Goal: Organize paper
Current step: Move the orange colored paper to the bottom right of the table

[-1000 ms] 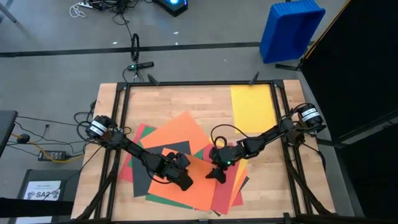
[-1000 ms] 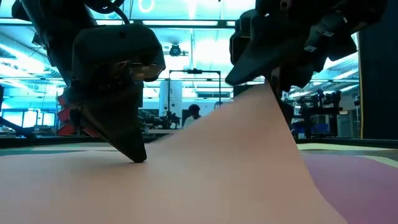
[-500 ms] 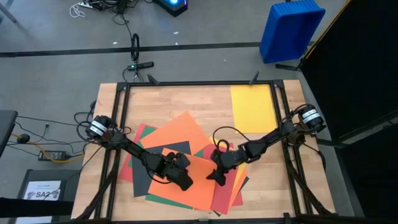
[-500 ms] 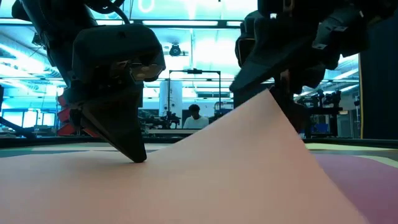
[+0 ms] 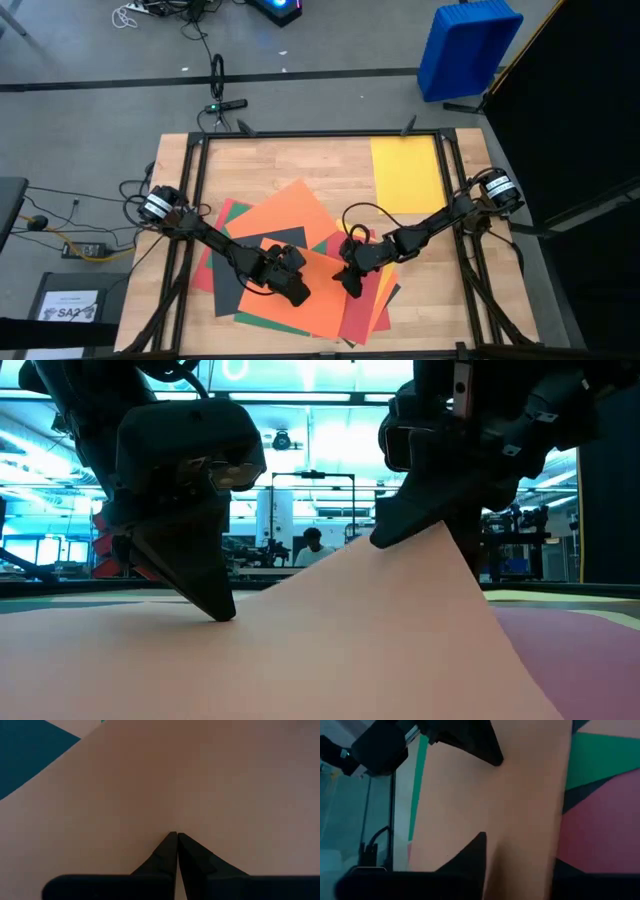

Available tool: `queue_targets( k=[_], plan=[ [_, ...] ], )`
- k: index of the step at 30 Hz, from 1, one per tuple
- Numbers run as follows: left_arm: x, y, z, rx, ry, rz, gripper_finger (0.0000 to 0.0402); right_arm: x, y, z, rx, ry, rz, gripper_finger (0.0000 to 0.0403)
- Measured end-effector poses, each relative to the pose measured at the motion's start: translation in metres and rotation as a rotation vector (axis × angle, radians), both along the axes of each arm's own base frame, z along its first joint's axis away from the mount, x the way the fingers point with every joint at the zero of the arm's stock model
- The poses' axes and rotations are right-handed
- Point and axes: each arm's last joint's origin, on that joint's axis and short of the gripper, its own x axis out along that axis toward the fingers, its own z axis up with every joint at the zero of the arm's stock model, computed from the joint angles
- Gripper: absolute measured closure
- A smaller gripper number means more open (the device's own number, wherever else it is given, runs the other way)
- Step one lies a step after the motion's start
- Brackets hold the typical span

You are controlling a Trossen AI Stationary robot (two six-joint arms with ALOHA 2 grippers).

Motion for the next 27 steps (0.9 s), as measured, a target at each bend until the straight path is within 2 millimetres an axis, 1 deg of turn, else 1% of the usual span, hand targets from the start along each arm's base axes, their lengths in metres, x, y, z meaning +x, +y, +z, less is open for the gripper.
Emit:
queue_targets(
  k=[2, 4, 9, 15, 21, 24, 27],
  plan=[
    [0.0, 0.0, 0.002, -0.002, -0.004, 0.0, 0.0402, 0.0, 0.0, 0.0, -0.019, -0.006, 0.013, 0.0381],
    [0.0, 0.0, 0.004, -0.005, -0.011, -0.001, 0.0402, 0.0, 0.0, 0.0, -0.033, -0.009, 0.024, 0.0397],
    [-0.005, 0.002, 0.019, -0.012, -0.019, -0.038, 0.0402, 0.0, 0.0, 0.0, -0.024, -0.006, 0.055, 0.0402],
    [-0.009, 0.005, 0.053, -0.037, -0.129, -0.047, 0.0402, 0.0, 0.001, 0.0, 0.004, 0.002, 0.082, 0.0403],
    [-0.012, 0.006, 0.069, -0.016, -0.189, -0.072, 0.0402, 0.004, 0.004, 0.007, 0.018, -0.006, 0.109, 0.0403],
    [-0.012, 0.01, 0.076, 0.008, -0.204, -0.105, 0.0401, 0.007, 0.005, 0.01, -0.014, 0.023, 0.13, 0.0403],
    [-0.013, 0.019, 0.091, 0.044, -0.244, -0.15, 0.0393, 0.008, 0.006, 0.013, -0.045, 0.061, 0.145, 0.0403]
  ],
)
